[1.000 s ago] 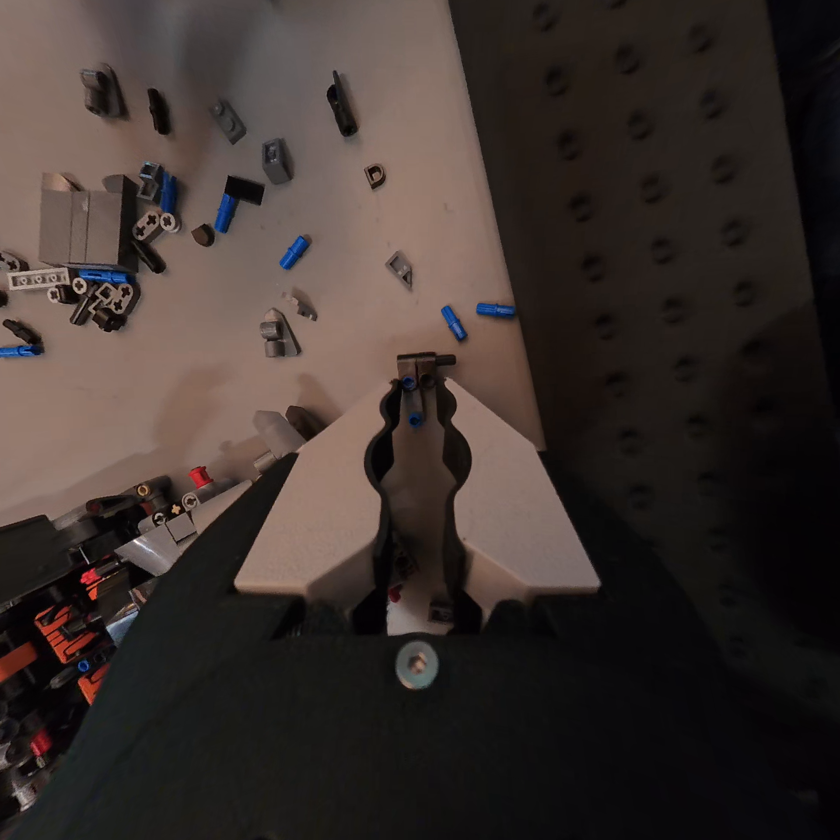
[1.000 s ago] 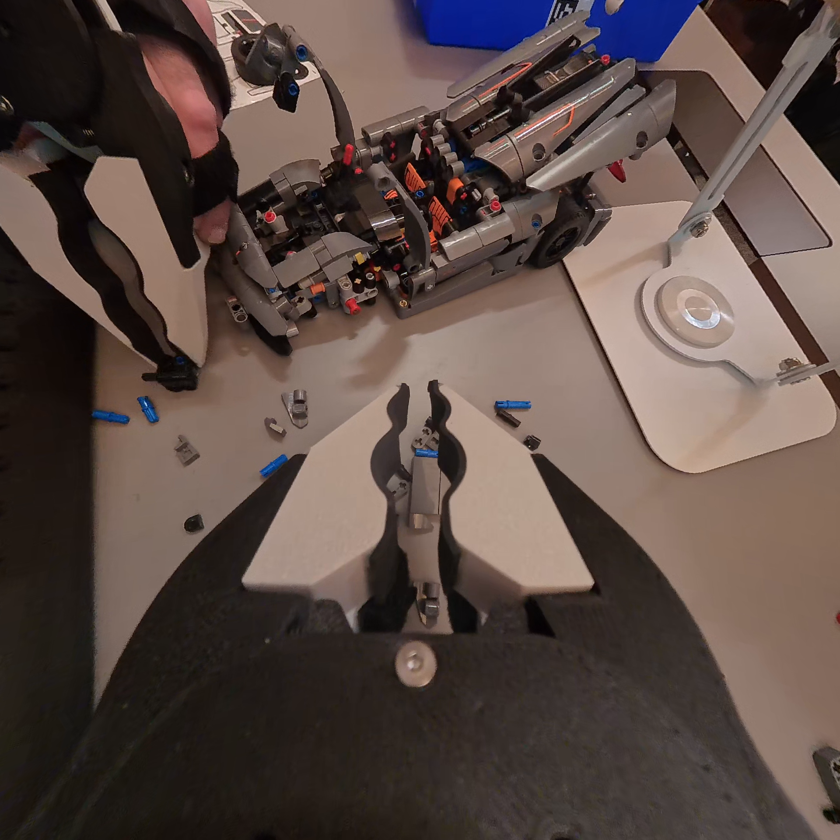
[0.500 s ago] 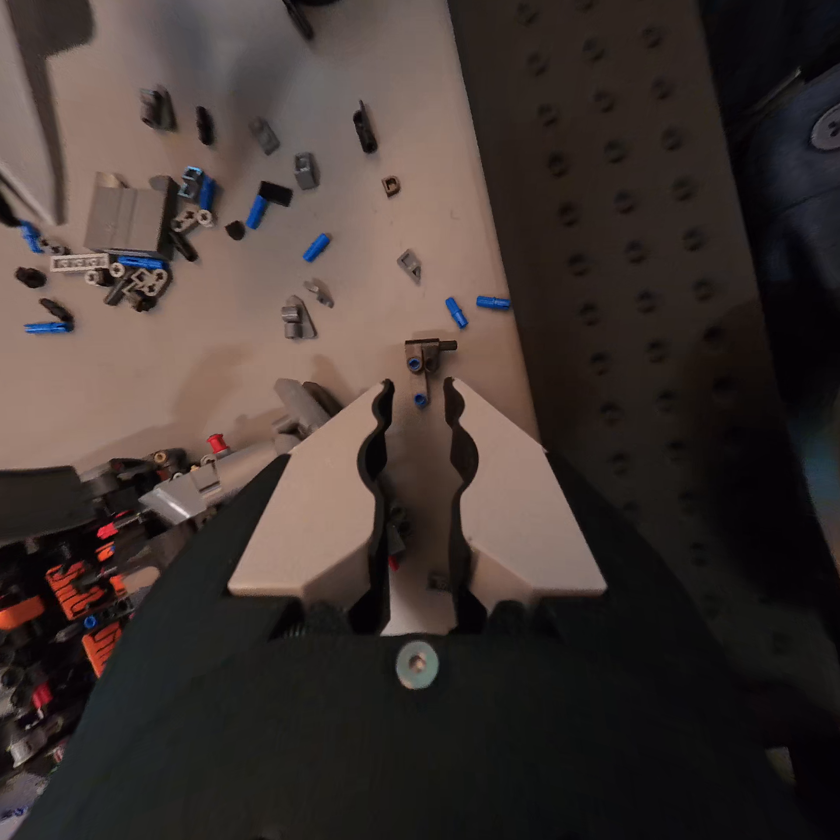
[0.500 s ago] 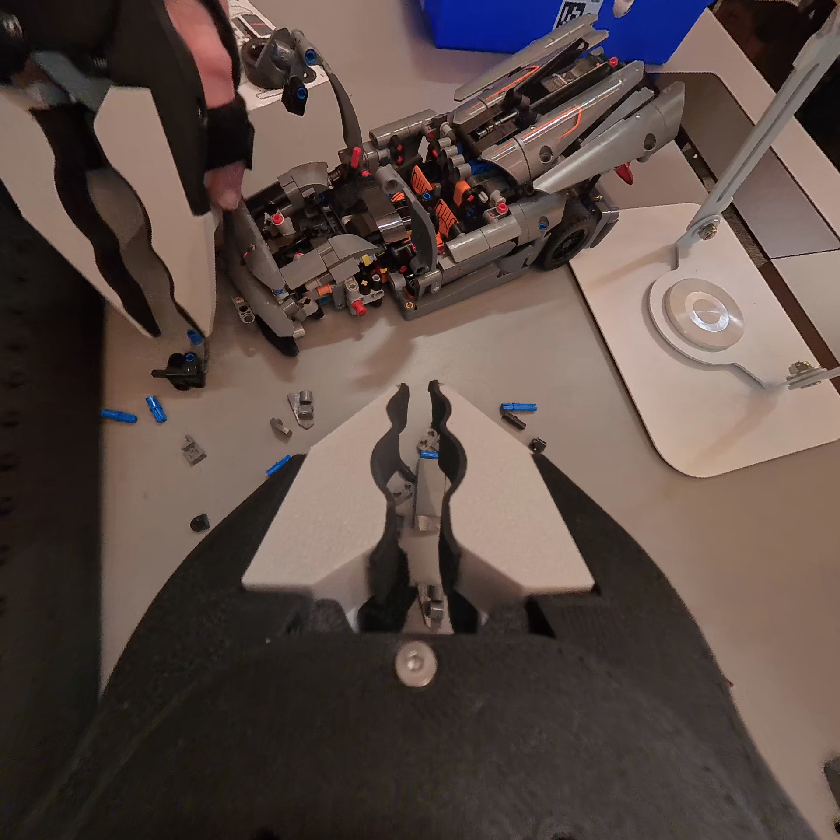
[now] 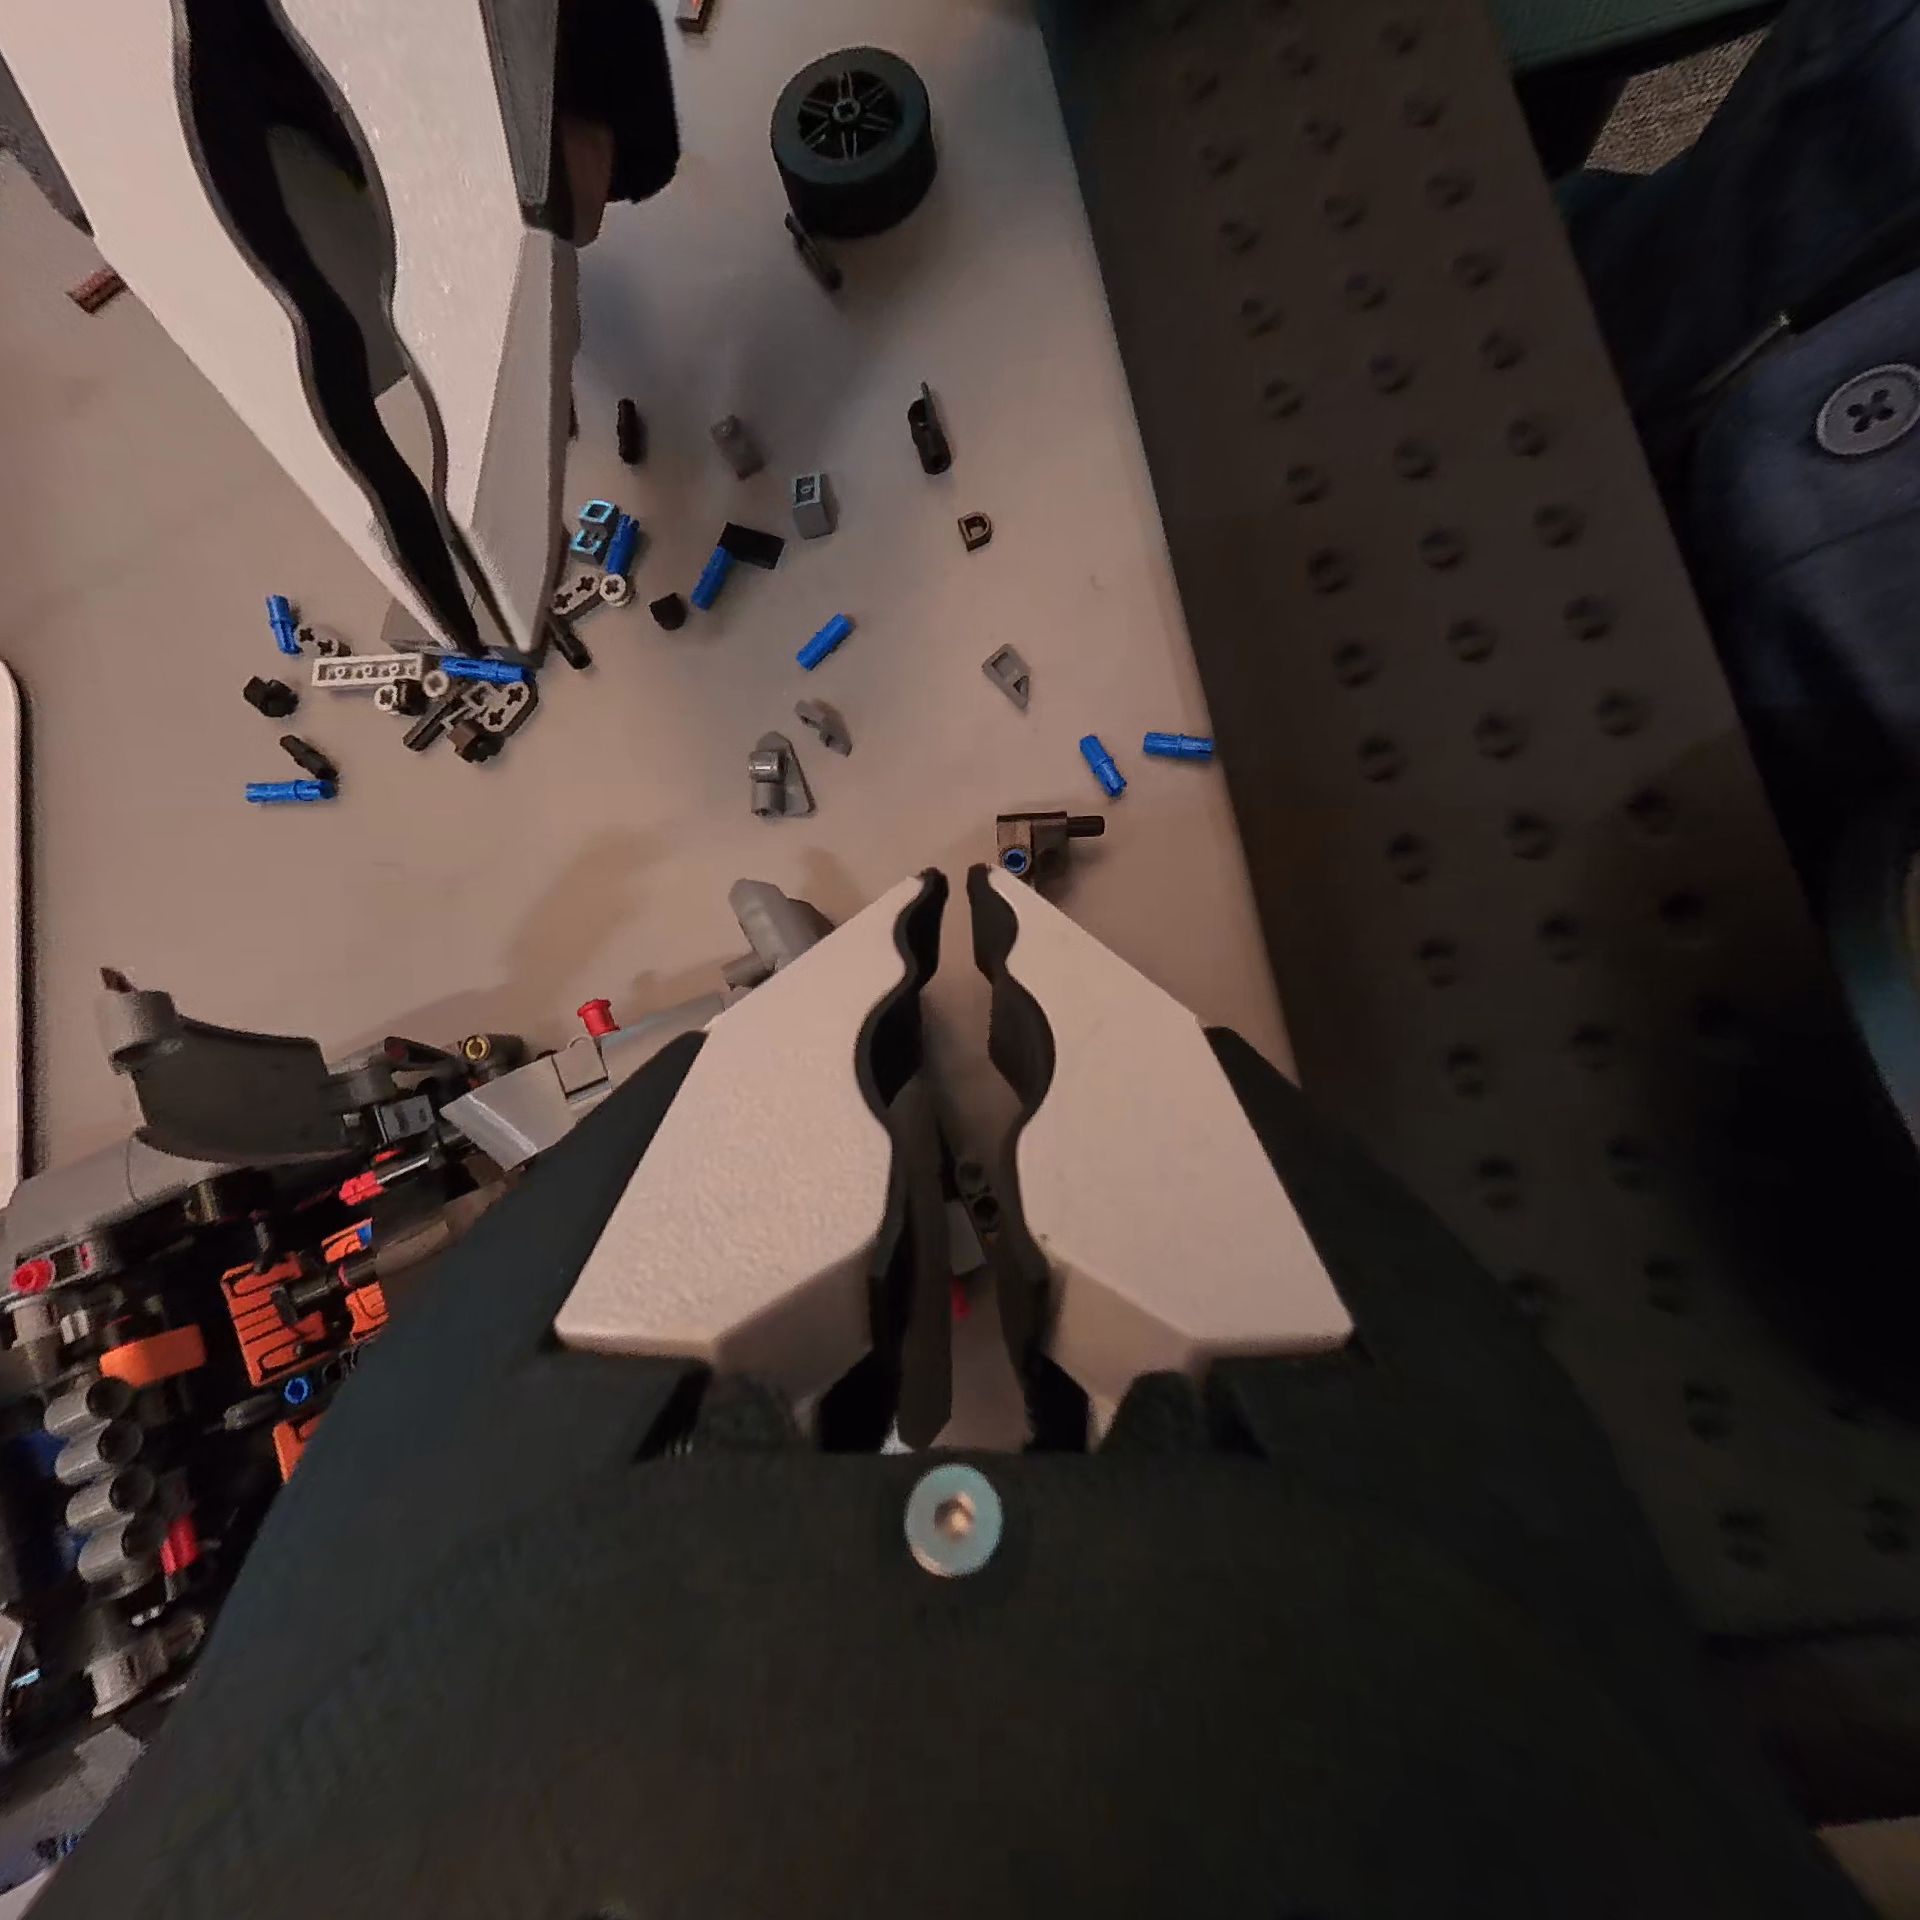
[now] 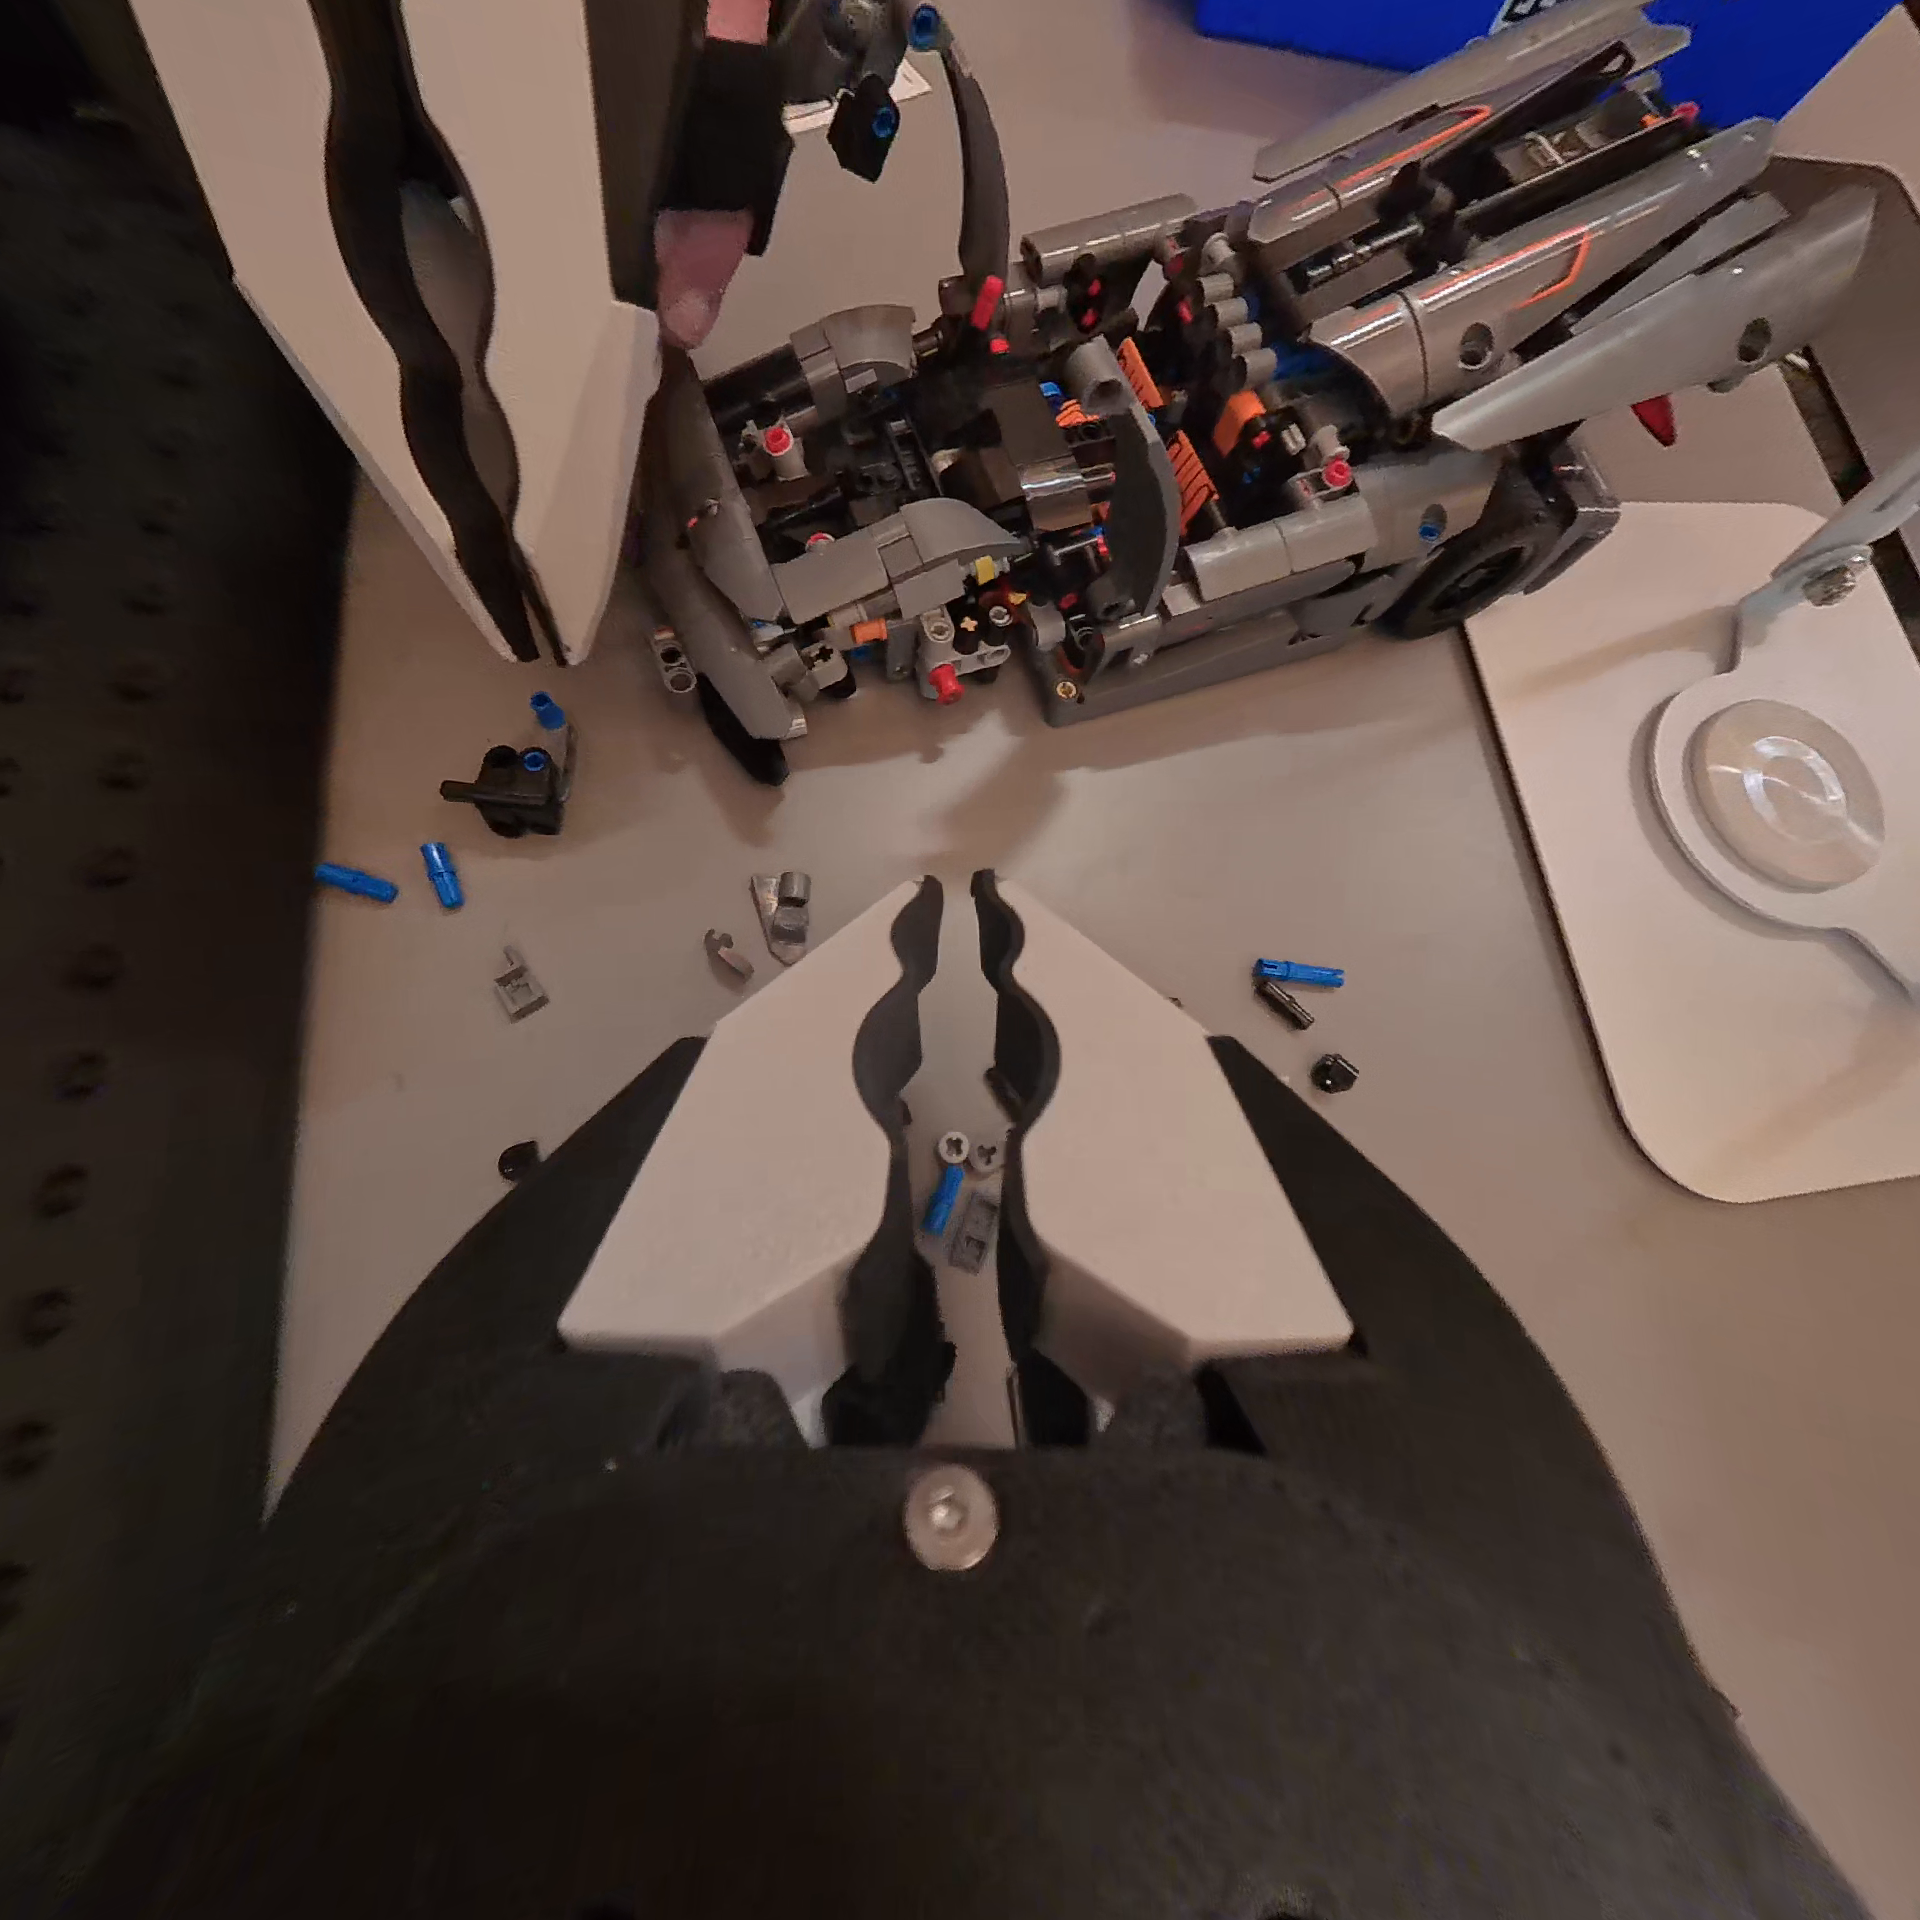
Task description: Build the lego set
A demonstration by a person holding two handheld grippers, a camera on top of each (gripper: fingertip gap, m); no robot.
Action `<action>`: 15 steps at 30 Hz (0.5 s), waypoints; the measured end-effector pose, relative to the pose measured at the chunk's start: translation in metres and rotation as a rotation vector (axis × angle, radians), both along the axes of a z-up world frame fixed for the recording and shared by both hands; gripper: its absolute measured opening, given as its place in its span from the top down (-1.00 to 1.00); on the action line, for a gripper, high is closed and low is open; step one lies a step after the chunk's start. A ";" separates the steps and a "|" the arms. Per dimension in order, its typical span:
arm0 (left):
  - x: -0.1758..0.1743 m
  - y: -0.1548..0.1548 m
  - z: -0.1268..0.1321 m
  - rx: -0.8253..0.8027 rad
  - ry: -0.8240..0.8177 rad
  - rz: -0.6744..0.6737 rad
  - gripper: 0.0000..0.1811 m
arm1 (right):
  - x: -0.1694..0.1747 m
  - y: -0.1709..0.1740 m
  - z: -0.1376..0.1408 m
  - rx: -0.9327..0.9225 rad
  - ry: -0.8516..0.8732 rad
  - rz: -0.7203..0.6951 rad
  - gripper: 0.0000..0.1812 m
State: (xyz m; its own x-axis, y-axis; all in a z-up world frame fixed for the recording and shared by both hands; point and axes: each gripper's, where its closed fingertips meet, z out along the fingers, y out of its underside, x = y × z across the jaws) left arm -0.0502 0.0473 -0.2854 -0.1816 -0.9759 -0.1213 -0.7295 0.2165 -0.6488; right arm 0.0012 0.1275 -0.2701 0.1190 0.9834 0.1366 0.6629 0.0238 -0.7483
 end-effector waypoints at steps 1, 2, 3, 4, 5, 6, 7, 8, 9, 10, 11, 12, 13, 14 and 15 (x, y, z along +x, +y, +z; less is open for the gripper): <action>0.000 0.001 0.000 0.007 -0.003 0.002 0.98 | 0.000 0.000 0.000 -0.003 0.005 -0.001 0.96; 0.000 0.002 0.001 0.008 -0.013 0.005 0.99 | 0.000 0.000 0.001 -0.010 0.009 -0.002 0.96; 0.000 0.001 0.004 -0.006 -0.029 0.001 1.00 | 0.000 0.000 0.001 -0.012 0.010 -0.005 0.96; 0.001 -0.004 0.007 -0.038 -0.048 -0.012 1.00 | 0.000 0.001 0.000 -0.008 0.006 -0.007 0.96; 0.001 -0.008 0.009 -0.066 -0.056 -0.024 1.00 | 0.000 0.001 0.000 -0.003 0.003 -0.008 0.97; 0.001 -0.009 0.009 -0.065 -0.055 -0.027 1.00 | 0.000 0.002 0.000 0.000 0.004 -0.008 0.99; 0.001 -0.008 0.008 -0.048 -0.047 -0.026 1.00 | -0.001 0.001 0.000 0.000 0.007 -0.007 1.00; 0.001 -0.007 0.006 -0.032 -0.038 -0.021 1.00 | -0.001 0.001 0.001 0.002 0.008 -0.007 1.00; 0.001 -0.006 0.005 -0.027 -0.037 -0.018 1.00 | -0.001 0.002 0.001 0.005 0.008 -0.009 1.00; 0.002 -0.006 0.006 -0.028 -0.043 -0.016 1.00 | -0.001 0.002 0.001 0.007 0.008 -0.010 1.00; 0.002 -0.006 0.007 -0.028 -0.051 -0.014 1.00 | -0.001 0.002 0.001 0.007 0.011 -0.011 1.00; 0.003 -0.004 0.009 -0.027 -0.061 -0.009 1.00 | -0.001 0.003 0.002 0.007 0.013 -0.012 1.00; 0.003 -0.003 0.010 -0.025 -0.073 -0.003 1.00 | -0.001 0.003 0.002 0.007 0.013 -0.013 1.00; 0.003 0.000 0.013 -0.020 -0.090 0.007 1.00 | -0.001 0.003 0.002 0.007 0.014 -0.015 1.00; 0.004 0.001 0.016 -0.019 -0.108 0.015 1.00 | -0.001 0.004 0.002 0.009 0.015 -0.018 1.00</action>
